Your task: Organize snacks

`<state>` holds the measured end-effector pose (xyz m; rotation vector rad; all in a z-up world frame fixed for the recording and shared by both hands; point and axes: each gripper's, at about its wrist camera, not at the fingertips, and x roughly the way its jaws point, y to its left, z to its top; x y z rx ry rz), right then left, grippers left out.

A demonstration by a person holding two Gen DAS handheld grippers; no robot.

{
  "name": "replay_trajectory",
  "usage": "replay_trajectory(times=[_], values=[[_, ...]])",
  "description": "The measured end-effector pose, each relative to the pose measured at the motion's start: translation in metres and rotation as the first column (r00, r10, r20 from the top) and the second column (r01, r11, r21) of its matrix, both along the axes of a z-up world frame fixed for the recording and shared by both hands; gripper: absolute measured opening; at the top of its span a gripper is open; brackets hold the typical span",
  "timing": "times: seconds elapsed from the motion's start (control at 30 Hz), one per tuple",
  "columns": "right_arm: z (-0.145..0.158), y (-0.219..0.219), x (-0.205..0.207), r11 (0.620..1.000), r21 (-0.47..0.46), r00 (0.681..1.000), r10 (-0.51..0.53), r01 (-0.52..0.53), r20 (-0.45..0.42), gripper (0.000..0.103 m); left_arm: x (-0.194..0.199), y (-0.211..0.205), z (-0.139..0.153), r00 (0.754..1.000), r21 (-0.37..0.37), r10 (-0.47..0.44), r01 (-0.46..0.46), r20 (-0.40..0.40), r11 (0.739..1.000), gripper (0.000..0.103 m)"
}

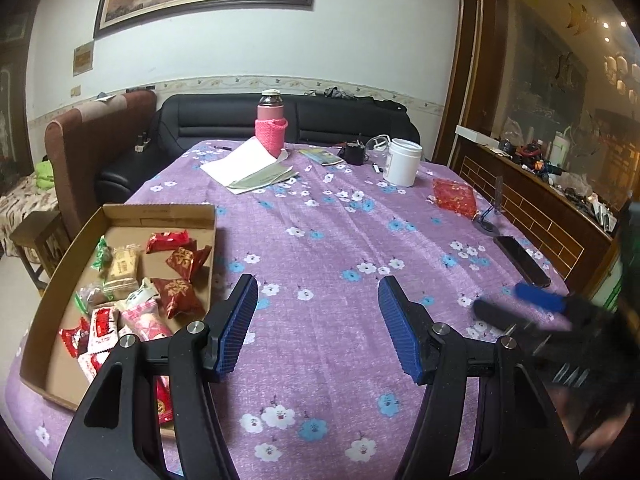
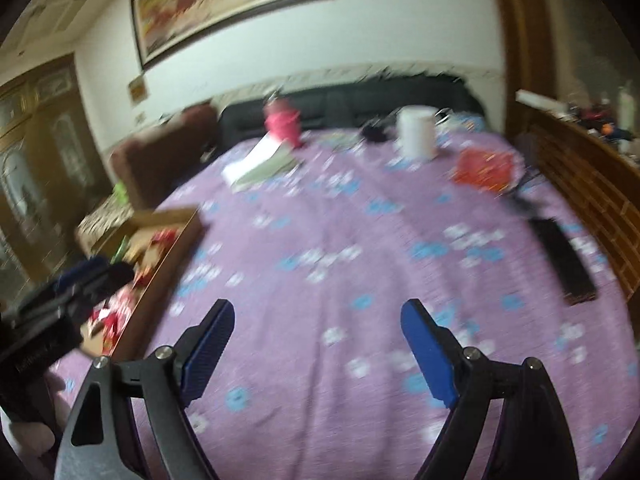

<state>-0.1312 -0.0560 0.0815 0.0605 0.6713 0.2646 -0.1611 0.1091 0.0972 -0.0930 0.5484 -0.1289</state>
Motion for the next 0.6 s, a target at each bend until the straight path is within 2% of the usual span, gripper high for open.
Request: replay_trajectory(times=[0.2, 0.3, 0.37, 0.6], values=[[-0.013, 0.026, 0.008, 0.997, -0.059, 0.998, 0.039, -0.042, -0.055, 0.087, 0.001, 0.014, -0.003, 0.999, -0.009, 0.032, -0.032, -0.014, 0.999, 0.063], [-0.017, 0.044, 0.015, 0.995, -0.042, 0.994, 0.084, -0.088, -0.073, 0.087, -0.003, 0.024, -0.002, 0.997, 0.021, 0.069, -0.069, -0.018, 0.997, 0.063], [-0.020, 0.061, 0.018, 0.991, -0.062, 0.990, 0.114, -0.119, -0.083, 0.087, -0.005, 0.033, -0.004, 0.994, 0.041, 0.103, -0.102, -0.027, 0.994, 0.063], [-0.030, 0.103, 0.022, 0.978, -0.099, 0.977, 0.172, -0.185, -0.122, 0.087, 0.003, 0.071, -0.026, 0.966, 0.039, 0.217, -0.214, -0.142, 0.976, 0.063]])
